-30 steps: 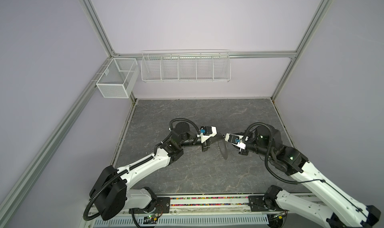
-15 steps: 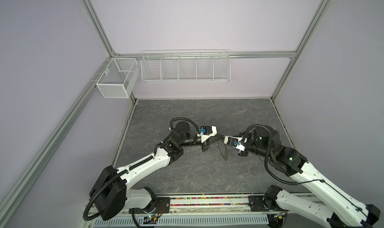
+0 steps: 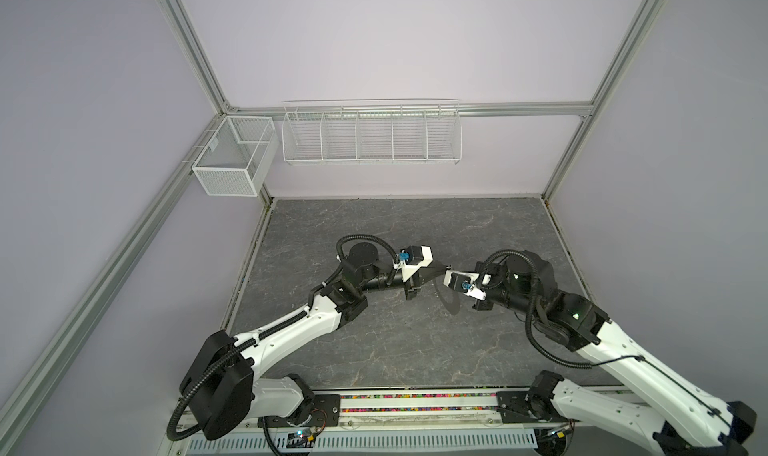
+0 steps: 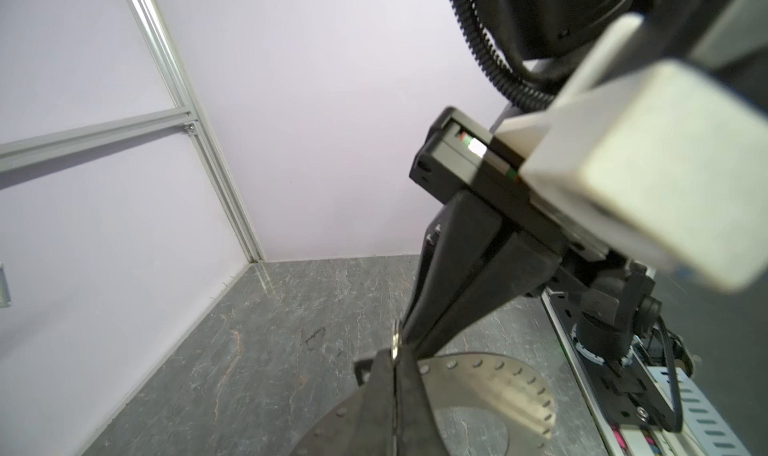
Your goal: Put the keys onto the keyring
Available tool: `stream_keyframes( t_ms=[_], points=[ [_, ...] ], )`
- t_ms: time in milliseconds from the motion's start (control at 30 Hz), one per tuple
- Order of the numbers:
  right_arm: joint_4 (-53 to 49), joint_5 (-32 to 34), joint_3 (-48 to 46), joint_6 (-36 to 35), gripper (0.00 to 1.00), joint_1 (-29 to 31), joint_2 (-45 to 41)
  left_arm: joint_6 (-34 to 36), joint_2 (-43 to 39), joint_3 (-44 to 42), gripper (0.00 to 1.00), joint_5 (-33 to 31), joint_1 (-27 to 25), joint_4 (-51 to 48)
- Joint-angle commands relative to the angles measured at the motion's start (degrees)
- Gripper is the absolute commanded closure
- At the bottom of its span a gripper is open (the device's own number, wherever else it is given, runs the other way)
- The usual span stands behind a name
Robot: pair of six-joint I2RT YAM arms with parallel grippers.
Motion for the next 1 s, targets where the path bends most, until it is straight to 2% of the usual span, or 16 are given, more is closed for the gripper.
stream_keyframes(
  t_ms=[0, 200, 333, 433, 567, 767, 967],
  points=[
    [-0.2, 0.9, 0.4, 0.7, 0.93, 0.6, 1.7, -3.6, 0.7, -1.0, 1.00, -2.0, 0.2, 7.2],
    [1.2, 2.1, 0.9, 2.6, 0.93, 0.8, 2.4, -4.3, 1.0, -2.0, 1.00, -2.3, 0.1, 9.6],
    [1.3, 3.7, -0.2, 3.7, 0.92, 0.2, -0.2, -3.0, 0.4, -1.4, 1.00, -0.2, 0.4, 6.4],
    [1.9, 0.5, -2.6, 2.9, 0.84, -0.9, -4.6, -2.5, 0.2, -0.7, 1.00, 2.5, 0.6, 4.1],
    [1.2, -0.1, -2.9, 2.4, 0.77, -1.6, -7.2, -3.1, 0.4, -0.1, 1.00, 5.7, 0.8, 3.7],
    [0.0, -4.4, -1.0, 2.9, 0.69, -1.9, -5.6, -4.2, 0.7, 0.2, 1.00, 8.1, 0.8, 3.7],
    [2.0, -7.9, -0.7, 4.4, 0.66, -1.8, -3.5, -5.0, 0.1, 0.2, 1.00, 8.8, 0.9, 3.6]
  ],
)
